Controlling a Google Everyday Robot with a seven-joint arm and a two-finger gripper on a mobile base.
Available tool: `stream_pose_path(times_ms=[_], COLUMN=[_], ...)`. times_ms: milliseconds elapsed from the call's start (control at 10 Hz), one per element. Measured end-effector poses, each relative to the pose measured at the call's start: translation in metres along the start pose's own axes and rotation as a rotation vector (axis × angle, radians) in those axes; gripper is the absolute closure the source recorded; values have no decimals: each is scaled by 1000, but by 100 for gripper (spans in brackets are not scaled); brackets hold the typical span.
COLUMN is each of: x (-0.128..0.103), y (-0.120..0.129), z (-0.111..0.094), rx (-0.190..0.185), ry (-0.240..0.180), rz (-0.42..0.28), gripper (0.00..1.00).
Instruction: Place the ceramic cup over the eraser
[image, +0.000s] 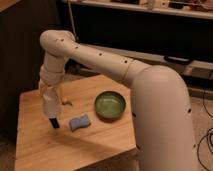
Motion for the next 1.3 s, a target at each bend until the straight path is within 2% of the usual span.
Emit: stream_pose_path(times_ms=[400, 800, 1100, 1200, 1300], x=[0, 19, 39, 43, 47], y=[-6, -14, -16, -15, -11], z=[19, 34, 50, 58, 74], rx=[-34, -37, -53, -63, -82], ry=[-9, 7, 23, 19, 7], rz=[-12, 16, 45, 51, 56], gripper=[100, 100, 100, 96, 86])
